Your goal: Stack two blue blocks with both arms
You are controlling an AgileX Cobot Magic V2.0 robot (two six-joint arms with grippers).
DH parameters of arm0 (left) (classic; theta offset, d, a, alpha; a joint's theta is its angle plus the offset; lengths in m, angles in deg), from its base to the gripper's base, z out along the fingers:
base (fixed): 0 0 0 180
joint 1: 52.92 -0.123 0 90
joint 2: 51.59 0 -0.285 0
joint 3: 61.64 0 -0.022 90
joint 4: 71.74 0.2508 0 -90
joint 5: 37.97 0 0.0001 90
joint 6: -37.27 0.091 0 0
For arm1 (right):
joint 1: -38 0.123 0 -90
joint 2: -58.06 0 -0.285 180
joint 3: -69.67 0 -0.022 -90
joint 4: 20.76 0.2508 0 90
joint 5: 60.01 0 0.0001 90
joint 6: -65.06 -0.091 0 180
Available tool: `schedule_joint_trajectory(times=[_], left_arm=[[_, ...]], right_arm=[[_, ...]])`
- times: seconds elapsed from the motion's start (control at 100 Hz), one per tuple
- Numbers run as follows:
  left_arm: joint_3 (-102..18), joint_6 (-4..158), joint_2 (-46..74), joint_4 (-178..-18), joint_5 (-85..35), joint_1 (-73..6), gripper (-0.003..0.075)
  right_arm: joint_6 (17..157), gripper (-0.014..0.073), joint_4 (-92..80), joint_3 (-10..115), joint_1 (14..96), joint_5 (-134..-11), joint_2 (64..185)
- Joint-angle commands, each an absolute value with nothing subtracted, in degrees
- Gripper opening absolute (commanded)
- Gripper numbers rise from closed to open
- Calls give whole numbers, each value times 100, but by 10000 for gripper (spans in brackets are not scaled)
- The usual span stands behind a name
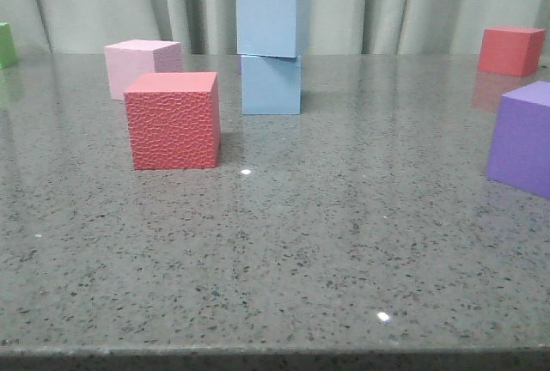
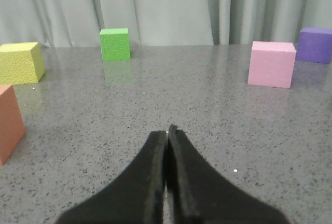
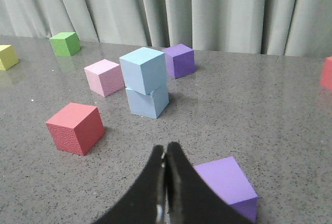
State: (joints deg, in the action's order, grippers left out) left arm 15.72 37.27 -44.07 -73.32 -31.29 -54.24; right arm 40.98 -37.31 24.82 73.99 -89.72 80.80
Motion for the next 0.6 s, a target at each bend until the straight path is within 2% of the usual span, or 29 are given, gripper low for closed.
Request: schedule_joint_trajectory(times=[0.0,0.59], left_arm=[[1583,3763,-4598,-7412,-3864,-5445,-18],[1600,3763,-4598,-7423,-3797,-5445,-18]], right_arm=[[4142,-67,-3878,2615,7384,-8491,8136],[4142,-67,-3878,2615,7384,-8491,8136]])
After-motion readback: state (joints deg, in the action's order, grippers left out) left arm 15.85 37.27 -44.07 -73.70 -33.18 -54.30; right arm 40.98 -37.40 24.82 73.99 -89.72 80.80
